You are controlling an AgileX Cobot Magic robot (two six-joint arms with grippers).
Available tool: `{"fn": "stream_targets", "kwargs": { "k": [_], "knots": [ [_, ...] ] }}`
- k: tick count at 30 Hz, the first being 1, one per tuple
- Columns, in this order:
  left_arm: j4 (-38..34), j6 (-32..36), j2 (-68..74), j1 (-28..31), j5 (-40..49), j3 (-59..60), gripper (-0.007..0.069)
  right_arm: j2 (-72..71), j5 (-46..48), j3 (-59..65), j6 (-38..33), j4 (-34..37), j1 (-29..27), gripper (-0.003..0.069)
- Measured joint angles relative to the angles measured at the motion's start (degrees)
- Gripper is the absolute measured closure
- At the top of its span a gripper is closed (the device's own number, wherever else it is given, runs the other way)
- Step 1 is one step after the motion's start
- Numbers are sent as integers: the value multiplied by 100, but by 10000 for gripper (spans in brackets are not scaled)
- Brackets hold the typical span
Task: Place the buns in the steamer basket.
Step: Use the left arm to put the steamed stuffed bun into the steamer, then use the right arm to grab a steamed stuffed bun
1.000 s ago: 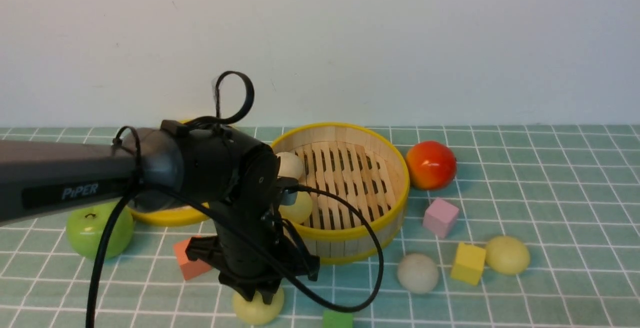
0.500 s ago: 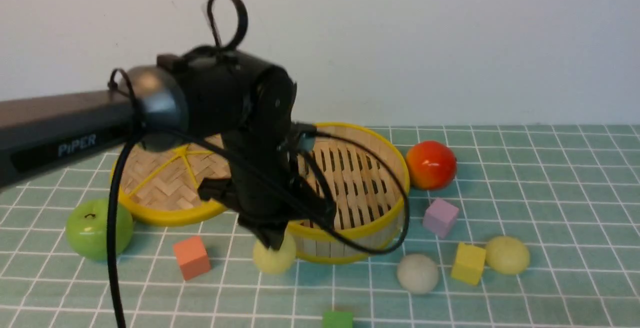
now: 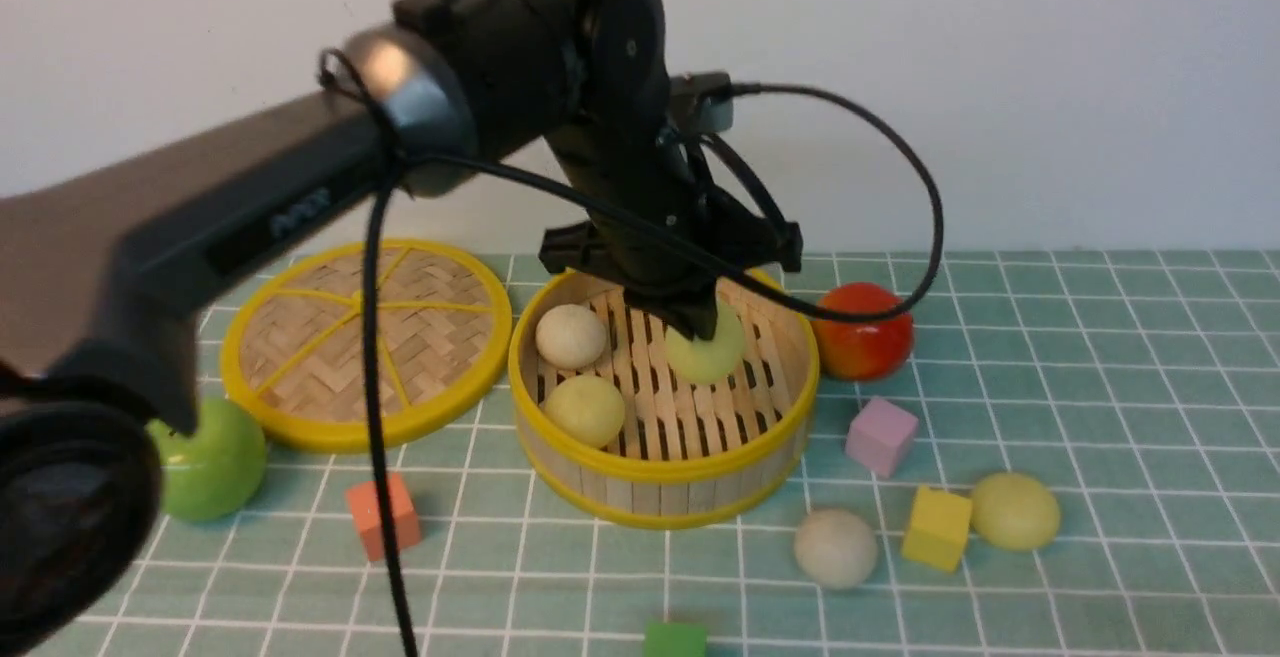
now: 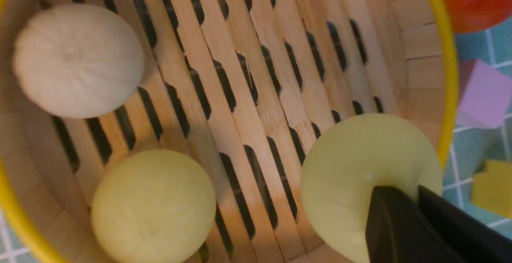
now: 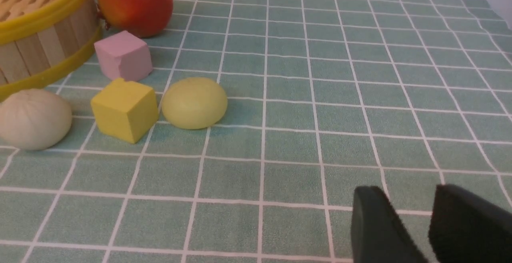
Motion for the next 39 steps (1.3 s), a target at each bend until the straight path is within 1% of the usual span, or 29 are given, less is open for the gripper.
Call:
{"fn": "stream_targets", "kwargs": {
  "k": [4, 7, 12, 14, 15, 16, 17, 18, 21, 25, 29, 31, 33, 36, 37, 38, 39],
  "knots": [
    [38, -192, 457, 0, -17, -31, 610, 0, 0, 0, 0, 0, 0, 421],
    [82, -428, 651, 0, 23, -37, 570, 0, 0, 0, 0, 0, 0, 421],
    [89, -502, 495, 0, 219, -63, 438, 0, 0, 0, 0, 0, 0, 421],
    [189, -488, 306, 0, 470, -63, 372, 0, 0, 0, 0, 0, 0, 421],
    [315, -399, 75, 0, 706, -63, 316, 0, 0, 0, 0, 0, 0, 421],
    [338, -385, 36, 0, 741, -63, 316, 0, 0, 0, 0, 0, 0, 421],
    [530, -258, -330, 0, 1014, -56, 273, 0, 0, 0, 0, 0, 0, 421],
    [633, -210, -551, 0, 1102, -56, 258, 0, 0, 0, 0, 6, 0, 421],
    [976, -96, -1471, 0, 1213, -1, 237, 0, 0, 0, 0, 6, 0, 421],
    [1189, -68, -3058, 0, 1269, 443, 263, 0, 0, 0, 2, 6, 0, 421],
    [1264, -20, -4801, 0, 1282, 1385, 349, 0, 0, 0, 2, 6, 0, 421],
    [1368, -9, -5840, 0, 1211, 2369, 411, 0, 0, 0, 2, 1, 0, 421],
    [1486, -124, -6686, 0, 954, 3140, 461, 0, 0, 0, 2, 1, 0, 421],
    [1631, -585, -7896, 0, 416, 4587, 542, 0, 0, 0, 2, 1, 0, 421],
    [1645, -725, -8190, 0, 288, 4942, 573, 0, 0, 0, 2, 1, 0, 421],
    [1645, -791, -8324, 0, 233, 5118, 587, 0, 0, 0, 2, 1, 0, 421],
    [1645, -1028, -8826, 0, 2, 5838, 635, 0, 0, 0, 2, 1, 0, 421]
  ]
}}
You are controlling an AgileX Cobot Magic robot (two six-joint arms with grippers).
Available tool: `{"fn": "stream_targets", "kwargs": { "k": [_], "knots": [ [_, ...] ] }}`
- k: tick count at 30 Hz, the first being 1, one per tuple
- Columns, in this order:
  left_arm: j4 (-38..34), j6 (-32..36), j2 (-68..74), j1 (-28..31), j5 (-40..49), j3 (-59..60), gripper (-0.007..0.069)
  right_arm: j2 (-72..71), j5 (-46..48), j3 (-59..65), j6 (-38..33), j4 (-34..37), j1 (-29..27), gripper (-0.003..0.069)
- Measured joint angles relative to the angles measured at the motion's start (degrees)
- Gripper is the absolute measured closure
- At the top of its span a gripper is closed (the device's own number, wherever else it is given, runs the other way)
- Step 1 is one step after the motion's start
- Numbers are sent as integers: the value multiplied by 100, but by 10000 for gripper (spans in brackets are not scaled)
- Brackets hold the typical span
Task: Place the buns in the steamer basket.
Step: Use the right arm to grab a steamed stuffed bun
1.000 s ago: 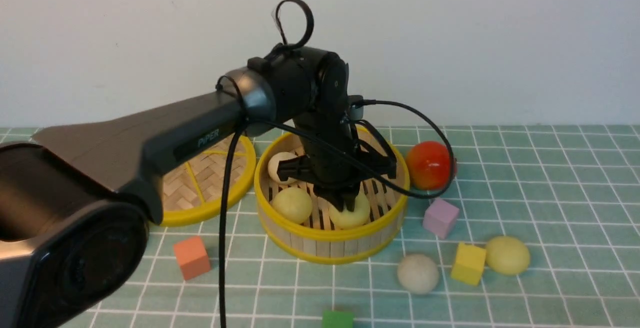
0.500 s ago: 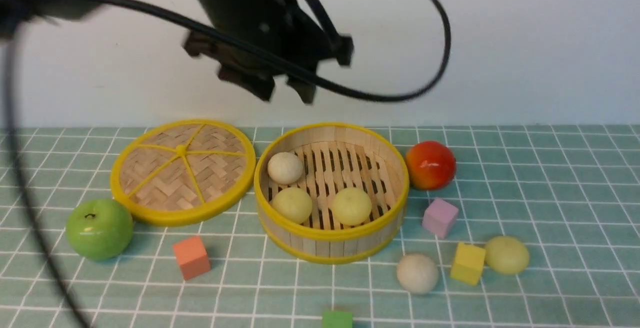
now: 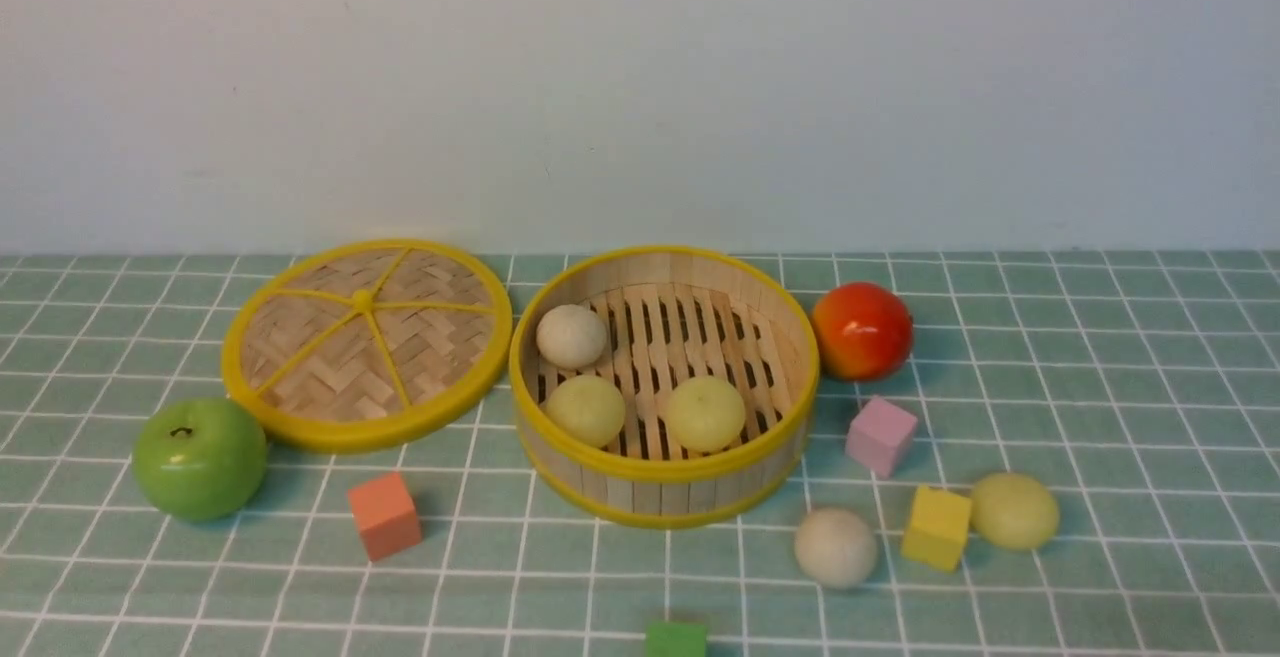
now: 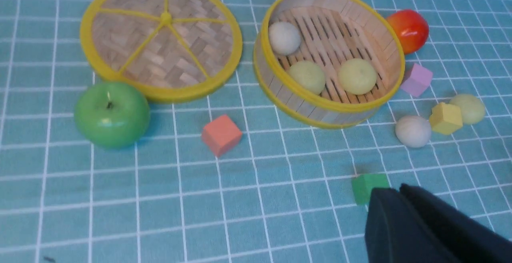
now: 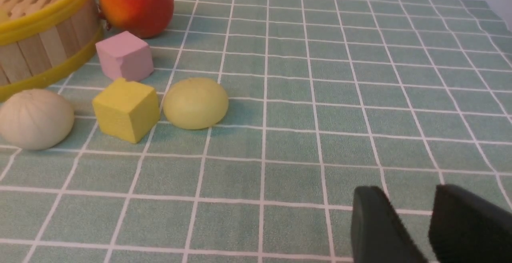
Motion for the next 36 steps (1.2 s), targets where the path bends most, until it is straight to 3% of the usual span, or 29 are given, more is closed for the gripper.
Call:
{"fn": "stream_targets", "kwargs": {
  "k": [7, 30, 36],
  "knots": [
    [-90, -248, -890, 0, -498, 1570, 638, 0, 0, 0, 0, 0, 0, 421],
    [193, -265, -1349, 61, -771, 1727, 638, 0, 0, 0, 0, 0, 0, 421],
    [74, 722, -1954, 1538, -1763, 2262, 638, 0, 0, 0, 0, 0, 0, 421]
  ]
}}
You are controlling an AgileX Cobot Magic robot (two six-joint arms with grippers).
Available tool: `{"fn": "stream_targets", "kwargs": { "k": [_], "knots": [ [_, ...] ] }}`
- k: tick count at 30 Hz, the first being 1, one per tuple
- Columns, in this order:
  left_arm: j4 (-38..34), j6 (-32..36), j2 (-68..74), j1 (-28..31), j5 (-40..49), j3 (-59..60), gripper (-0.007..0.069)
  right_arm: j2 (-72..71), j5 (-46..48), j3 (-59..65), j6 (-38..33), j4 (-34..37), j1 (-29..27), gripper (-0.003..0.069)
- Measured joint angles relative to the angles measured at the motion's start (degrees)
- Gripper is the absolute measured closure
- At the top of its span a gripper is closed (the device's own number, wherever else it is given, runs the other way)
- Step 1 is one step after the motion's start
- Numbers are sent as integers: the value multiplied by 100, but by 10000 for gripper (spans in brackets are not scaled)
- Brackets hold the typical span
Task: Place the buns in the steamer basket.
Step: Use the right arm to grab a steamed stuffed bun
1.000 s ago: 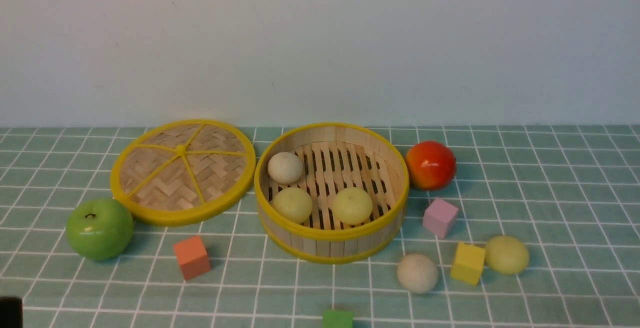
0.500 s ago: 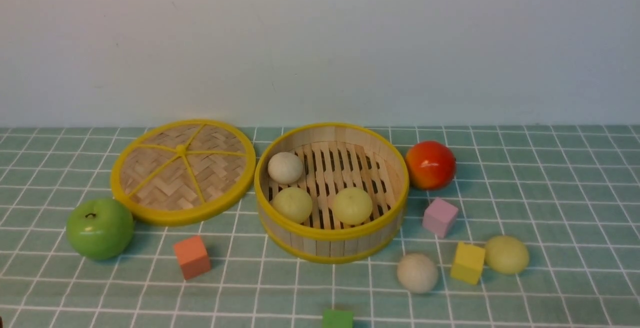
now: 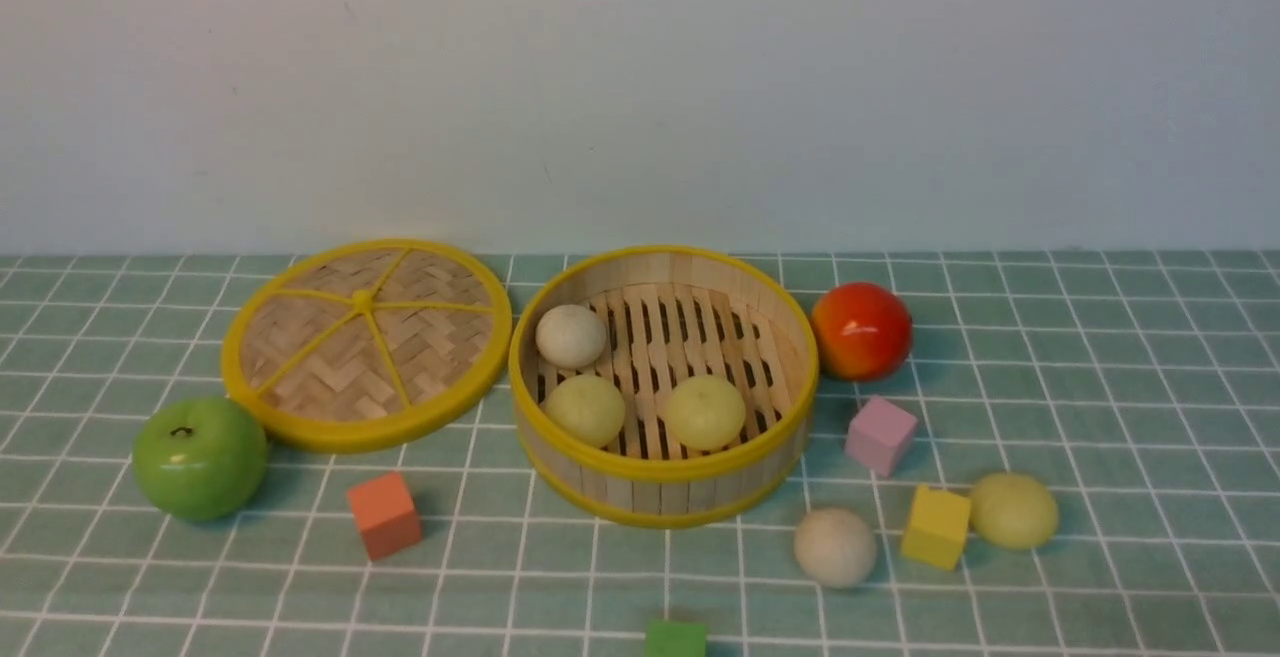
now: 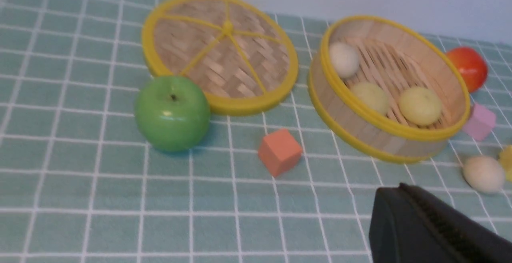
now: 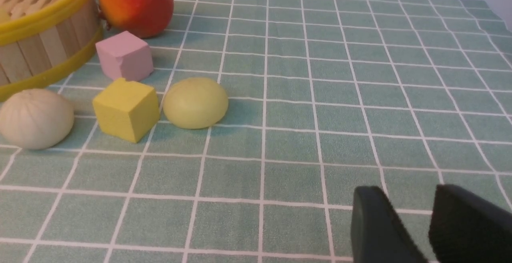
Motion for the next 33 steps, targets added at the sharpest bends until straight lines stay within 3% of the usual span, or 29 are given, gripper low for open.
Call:
{"fn": "stream_targets", "kwargs": {
  "k": [5, 9, 14, 21, 33],
  "knots": [
    [-610, 1220, -910, 1129, -1063, 1229, 637, 0, 0, 0, 0, 0, 0, 421],
    [-812, 1401, -1459, 1617, -1464, 2351, 636, 0, 0, 0, 0, 0, 0, 421],
    [-652, 1057, -1489, 1696, -1631, 3190, 634, 0, 0, 0, 0, 0, 0, 421],
    [-635, 692, -1489, 1696, -1838, 3227, 630, -1, 0, 0, 0, -5, 0, 421],
    [-642, 646, -1489, 1696, -1841, 3241, 622, -1, 0, 0, 0, -5, 0, 421]
  ]
}}
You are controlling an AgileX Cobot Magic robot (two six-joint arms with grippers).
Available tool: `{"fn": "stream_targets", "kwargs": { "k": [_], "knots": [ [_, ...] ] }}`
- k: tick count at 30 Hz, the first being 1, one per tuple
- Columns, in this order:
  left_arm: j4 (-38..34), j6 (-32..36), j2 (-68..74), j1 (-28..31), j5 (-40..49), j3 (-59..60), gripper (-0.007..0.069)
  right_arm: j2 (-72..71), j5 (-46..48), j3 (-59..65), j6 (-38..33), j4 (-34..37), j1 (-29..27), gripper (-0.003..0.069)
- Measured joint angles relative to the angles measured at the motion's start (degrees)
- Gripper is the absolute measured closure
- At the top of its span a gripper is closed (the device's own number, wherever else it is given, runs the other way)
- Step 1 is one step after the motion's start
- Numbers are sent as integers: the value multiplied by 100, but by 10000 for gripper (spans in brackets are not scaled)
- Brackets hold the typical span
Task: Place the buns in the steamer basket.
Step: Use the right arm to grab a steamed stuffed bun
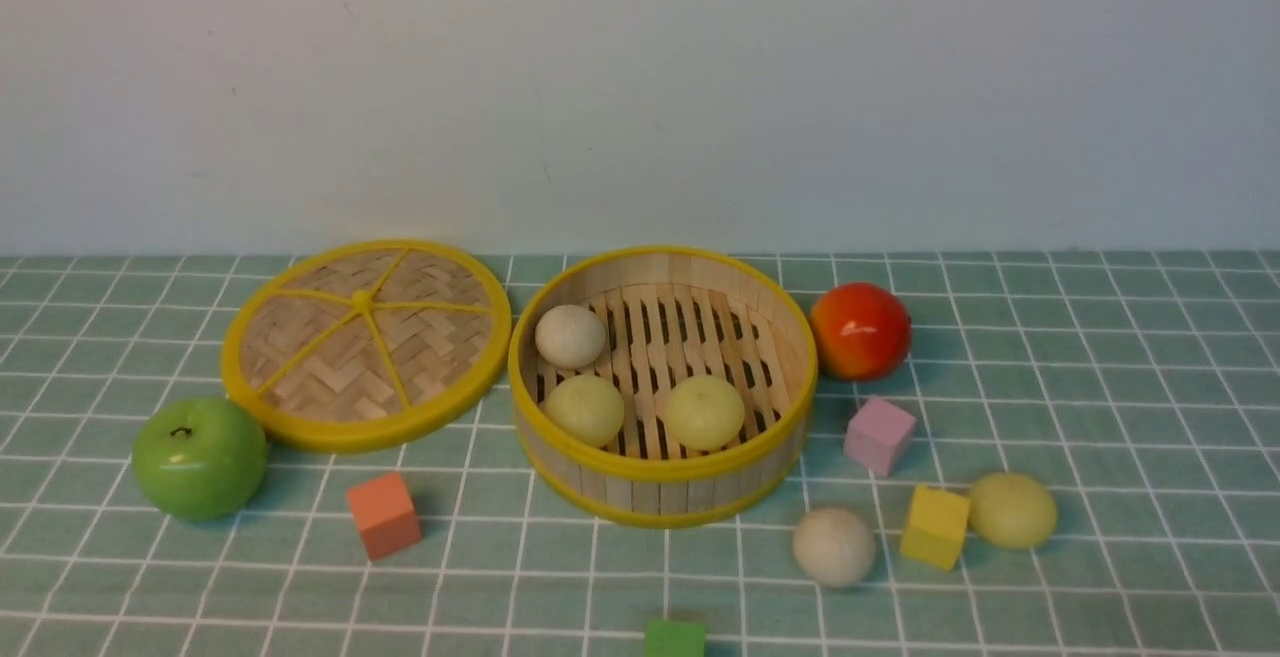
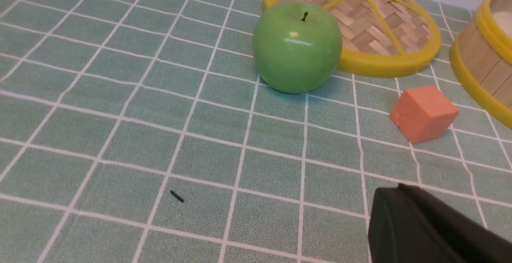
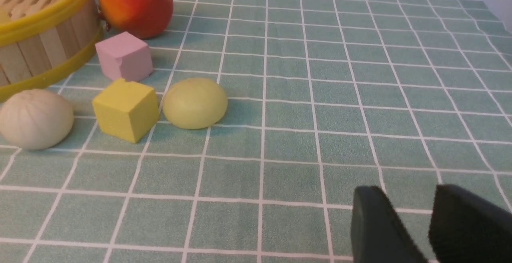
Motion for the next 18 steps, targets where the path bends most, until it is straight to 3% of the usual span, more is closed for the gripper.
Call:
{"fn": "stream_targets", "kwargs": {
  "k": [13, 15, 18],
  "knots": [
    [0, -5, 0, 0, 0, 0, 618, 0, -158, 26, 8, -178, 0, 421],
    [0, -5, 0, 0, 0, 0, 617, 0, -433, 59, 79, -189, 0, 421],
    [0, -5, 0, 0, 0, 0, 613, 0, -1612, 64, 415, -177, 0, 421]
  ]
}}
